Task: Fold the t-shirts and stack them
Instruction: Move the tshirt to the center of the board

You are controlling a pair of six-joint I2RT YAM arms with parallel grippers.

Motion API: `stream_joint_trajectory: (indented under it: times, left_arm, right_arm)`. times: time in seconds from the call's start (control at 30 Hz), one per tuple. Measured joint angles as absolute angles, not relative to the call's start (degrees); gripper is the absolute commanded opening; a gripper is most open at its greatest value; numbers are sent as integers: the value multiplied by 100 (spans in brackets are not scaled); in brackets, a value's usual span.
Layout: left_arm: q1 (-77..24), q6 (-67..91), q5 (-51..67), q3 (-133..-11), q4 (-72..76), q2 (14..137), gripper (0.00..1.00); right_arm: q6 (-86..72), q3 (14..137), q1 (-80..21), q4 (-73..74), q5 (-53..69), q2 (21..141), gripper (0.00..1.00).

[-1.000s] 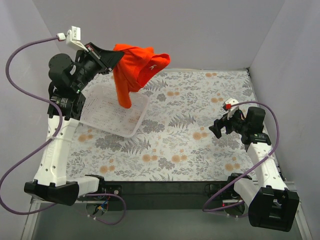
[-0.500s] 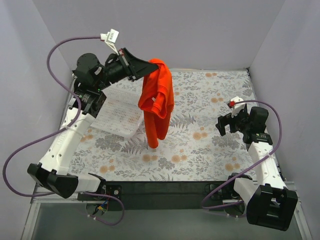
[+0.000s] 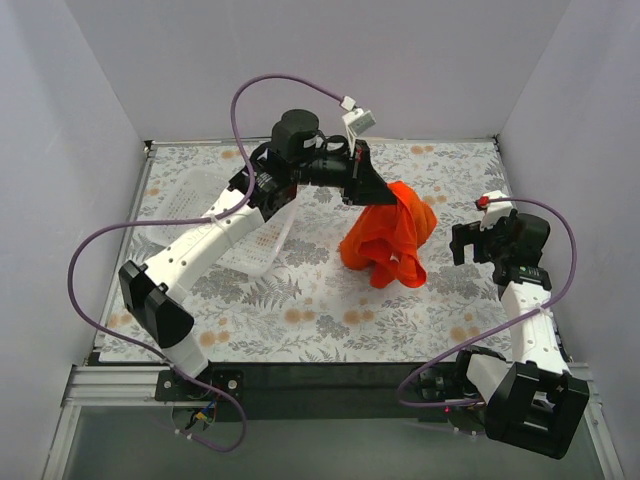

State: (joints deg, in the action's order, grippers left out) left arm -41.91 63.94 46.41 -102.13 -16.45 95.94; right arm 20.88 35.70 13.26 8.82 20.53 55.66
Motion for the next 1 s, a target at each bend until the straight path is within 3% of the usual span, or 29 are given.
stream_joint_trajectory:
  times: [0.17, 0.2, 0.3, 0.33, 0.37, 0.4, 0.6, 0.73, 1.0]
  left_arm:
    - [-4532, 4504, 4910, -10099, -2285, 9336, 0]
    - [-4565, 4117, 4886, -9883, -2381, 9190, 18]
    - [-4582, 3192, 4447, -8875, -2602, 8665, 46]
    - [-4578, 2971, 4174, -8567, -2657, 8578, 62]
    - [-4580, 2827, 3839, -8265, -2668, 8532, 70]
    - [-4578, 2821, 3564, -8053, -2698, 8530, 95]
    - [-4536, 2932, 1861, -6794, -2585, 8195, 96]
    - [-4534, 3304, 1096, -6042, -2025, 6740, 96]
    - [-4534, 4097, -661, -3938, -856, 3607, 98]
  right_arm:
    - [1959, 3579, 1494, 875, 1946, 5577, 98]
    - [1946, 3579, 1498, 873, 1944, 5577, 98]
    - [1938, 3579, 1500, 864, 1955, 5577, 98]
    - [1940, 3579, 1498, 862, 1981, 5577, 98]
    - [1942, 3579, 1498, 862, 2010, 5575, 98]
    - [1949, 3579, 1500, 862, 2064, 5575, 98]
    - [2292, 3579, 1498, 956, 2923, 5559, 98]
    - [2912, 3581, 1278, 1339, 4025, 5568, 98]
    - [3476, 4285, -1052, 2071, 4600, 6584, 94]
